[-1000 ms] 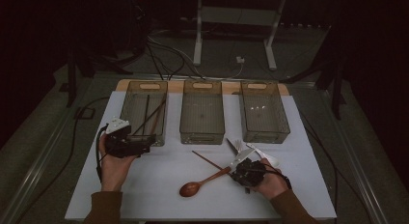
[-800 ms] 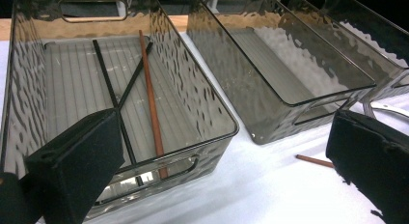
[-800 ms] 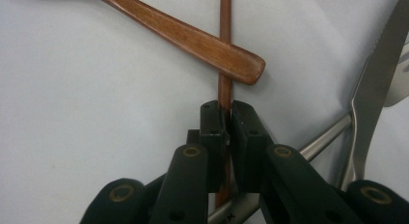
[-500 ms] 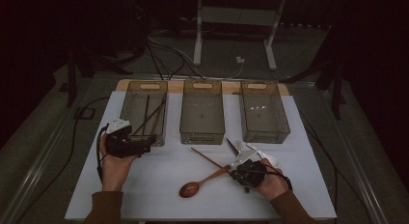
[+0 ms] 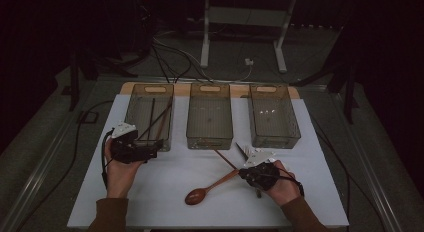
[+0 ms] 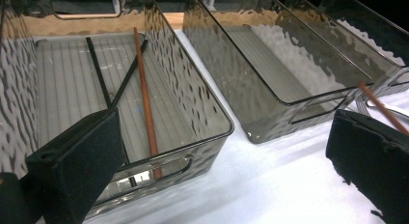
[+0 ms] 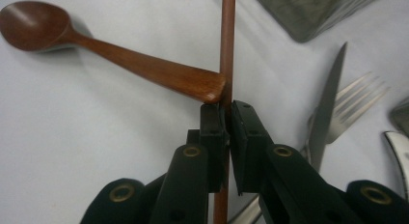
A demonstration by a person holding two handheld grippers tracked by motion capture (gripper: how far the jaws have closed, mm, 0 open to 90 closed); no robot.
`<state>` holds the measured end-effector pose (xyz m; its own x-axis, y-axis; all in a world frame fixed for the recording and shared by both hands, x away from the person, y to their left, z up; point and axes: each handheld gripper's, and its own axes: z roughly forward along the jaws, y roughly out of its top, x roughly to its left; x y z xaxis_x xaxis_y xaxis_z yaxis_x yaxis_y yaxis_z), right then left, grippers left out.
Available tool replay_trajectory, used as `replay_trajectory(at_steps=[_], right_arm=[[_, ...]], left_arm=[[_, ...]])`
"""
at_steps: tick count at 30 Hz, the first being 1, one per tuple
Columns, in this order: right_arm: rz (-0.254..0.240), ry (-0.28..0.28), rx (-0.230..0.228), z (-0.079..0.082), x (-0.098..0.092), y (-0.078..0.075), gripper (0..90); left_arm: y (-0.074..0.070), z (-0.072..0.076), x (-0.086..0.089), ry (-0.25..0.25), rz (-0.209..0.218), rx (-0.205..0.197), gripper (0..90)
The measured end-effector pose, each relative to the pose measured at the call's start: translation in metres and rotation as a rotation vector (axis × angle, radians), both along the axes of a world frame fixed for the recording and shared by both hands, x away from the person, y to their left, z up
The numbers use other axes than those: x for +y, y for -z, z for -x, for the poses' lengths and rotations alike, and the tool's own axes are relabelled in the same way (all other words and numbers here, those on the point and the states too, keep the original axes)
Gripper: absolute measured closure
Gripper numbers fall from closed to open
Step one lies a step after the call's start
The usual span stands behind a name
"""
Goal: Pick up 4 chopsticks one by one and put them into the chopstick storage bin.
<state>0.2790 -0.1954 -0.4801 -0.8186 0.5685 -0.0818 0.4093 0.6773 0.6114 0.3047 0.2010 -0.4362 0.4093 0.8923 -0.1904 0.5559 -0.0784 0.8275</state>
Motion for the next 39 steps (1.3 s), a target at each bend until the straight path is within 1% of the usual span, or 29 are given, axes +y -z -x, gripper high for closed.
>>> replay_trajectory(at_steps=[8, 12, 20, 23, 24, 25, 27, 28, 31, 34, 39], right_arm=[[-0.039, 0.042, -0.042, -0.003, -0.004, -0.007, 84.2], [-0.052, 0.047, -0.051, -0.004, -0.004, -0.011, 84.2], [-0.079, 0.049, -0.068, -0.004, 0.0, -0.015, 84.3], [-0.09, 0.051, -0.075, -0.004, 0.001, -0.015, 84.3], [-0.095, 0.052, -0.075, -0.004, 0.001, -0.016, 84.4], [-0.099, 0.051, -0.076, -0.004, 0.001, -0.016, 84.4], [-0.107, 0.054, -0.079, -0.005, 0.002, -0.017, 84.4], [-0.109, 0.055, -0.081, -0.005, 0.003, -0.018, 84.3], [-0.114, 0.052, -0.085, -0.005, 0.005, -0.019, 84.3], [-0.122, 0.051, -0.093, -0.005, 0.008, -0.02, 84.3], [-0.149, 0.051, -0.105, -0.005, 0.012, -0.024, 84.4]], left_arm=[[0.0, 0.0, -0.003, 0.007, 0.006, 0.002, 0.8], [0.0, 0.0, -0.006, 0.021, 0.012, 0.007, 0.8], [-0.002, 0.0, -0.019, 0.06, 0.027, 0.005, 0.8], [0.0, 0.0, -0.026, 0.08, 0.038, 0.014, 0.9], [0.001, 0.0, -0.03, 0.089, 0.047, 0.018, 1.1], [0.003, 0.0, -0.035, 0.109, 0.055, 0.03, 1.7], [0.006, 0.0, -0.043, 0.126, 0.061, 0.041, 1.8], [0.008, -0.001, -0.049, 0.146, 0.075, 0.05, 3.2], [0.011, -0.003, -0.064, 0.179, 0.094, 0.068, 4.7], [0.012, -0.005, -0.076, 0.215, 0.111, 0.075, 6.0], [0.012, -0.006, -0.094, 0.246, 0.13, 0.089, 8.6]])
